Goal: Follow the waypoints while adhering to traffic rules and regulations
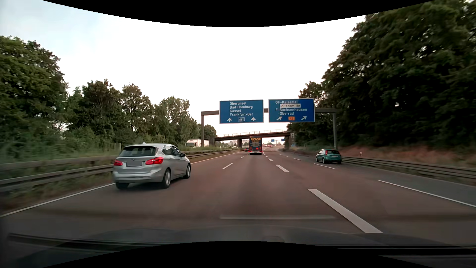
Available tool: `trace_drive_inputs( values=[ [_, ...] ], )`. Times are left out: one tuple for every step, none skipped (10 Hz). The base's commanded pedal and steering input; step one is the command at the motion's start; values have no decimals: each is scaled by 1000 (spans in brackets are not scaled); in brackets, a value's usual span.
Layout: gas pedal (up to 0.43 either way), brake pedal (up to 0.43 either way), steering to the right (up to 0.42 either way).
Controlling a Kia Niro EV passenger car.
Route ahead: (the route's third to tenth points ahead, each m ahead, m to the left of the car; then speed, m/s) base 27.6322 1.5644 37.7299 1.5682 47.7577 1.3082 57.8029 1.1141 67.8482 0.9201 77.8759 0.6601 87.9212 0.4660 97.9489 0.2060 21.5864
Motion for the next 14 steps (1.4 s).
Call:
trace_drive_inputs(
  values=[
    [39,0,0],
    [39,0,0],
    [39,0,0],
    [39,0,1],
    [39,0,0],
    [39,0,1],
    [39,0,0],
    [39,0,0],
    [47,0,1],
    [47,0,1],
    [47,0,0],
    [47,0,0],
    [47,0,0],
    [59,0,0]
  ],
)
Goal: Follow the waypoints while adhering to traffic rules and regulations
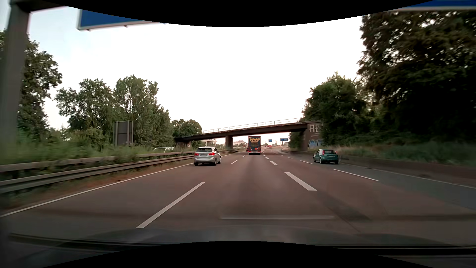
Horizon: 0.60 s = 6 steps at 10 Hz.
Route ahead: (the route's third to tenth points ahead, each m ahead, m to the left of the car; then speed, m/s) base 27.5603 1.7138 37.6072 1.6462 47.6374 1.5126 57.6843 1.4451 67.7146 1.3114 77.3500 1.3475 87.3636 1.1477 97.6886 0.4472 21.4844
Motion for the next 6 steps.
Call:
trace_drive_inputs(
  values=[
    [59,0,0],
    [59,0,1],
    [59,0,1],
    [59,0,0],
    [59,0,0],
    [59,0,0]
  ],
)
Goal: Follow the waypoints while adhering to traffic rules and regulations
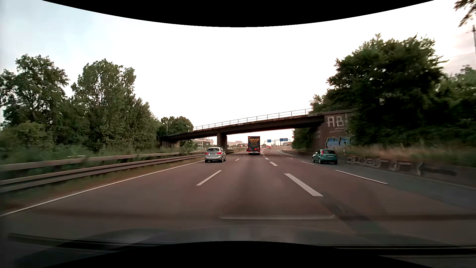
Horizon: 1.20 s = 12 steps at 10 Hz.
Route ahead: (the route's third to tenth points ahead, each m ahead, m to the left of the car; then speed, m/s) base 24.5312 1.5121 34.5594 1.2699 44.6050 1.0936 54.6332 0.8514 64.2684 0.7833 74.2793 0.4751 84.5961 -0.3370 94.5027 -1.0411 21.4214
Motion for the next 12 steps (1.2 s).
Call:
trace_drive_inputs(
  values=[
    [59,0,0],
    [59,0,0],
    [59,0,0],
    [59,0,0],
    [59,0,-1],
    [67,0,-2],
    [79,0,-2],
    [79,0,-2],
    [79,0,-2],
    [79,0,-2],
    [79,0,-2],
    [79,0,-2]
  ],
)
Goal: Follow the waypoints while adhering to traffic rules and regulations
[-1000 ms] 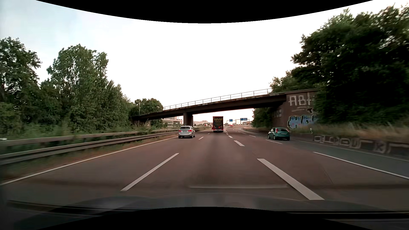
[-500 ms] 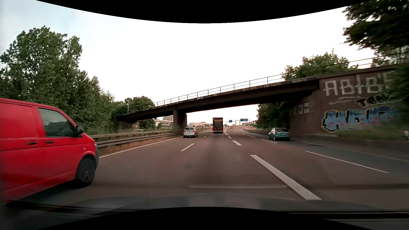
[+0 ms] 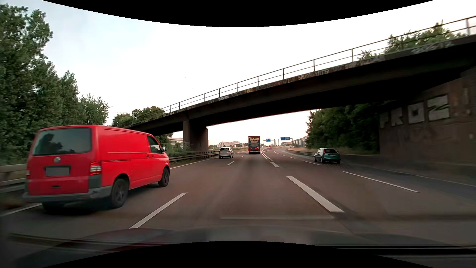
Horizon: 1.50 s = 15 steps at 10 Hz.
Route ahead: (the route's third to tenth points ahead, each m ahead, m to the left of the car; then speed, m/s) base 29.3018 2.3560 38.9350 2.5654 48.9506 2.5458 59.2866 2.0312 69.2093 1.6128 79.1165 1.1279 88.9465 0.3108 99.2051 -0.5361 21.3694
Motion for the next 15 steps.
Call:
trace_drive_inputs(
  values=[
    [87,0,-2],
    [87,0,-1],
    [87,0,-2],
    [87,0,-1],
    [87,0,-1],
    [98,0,-1],
    [98,0,0],
    [98,0,1],
    [98,0,1],
    [98,0,1],
    [98,0,2],
    [98,0,2],
    [98,0,2],
    [98,0,2],
    [98,0,1]
  ],
)
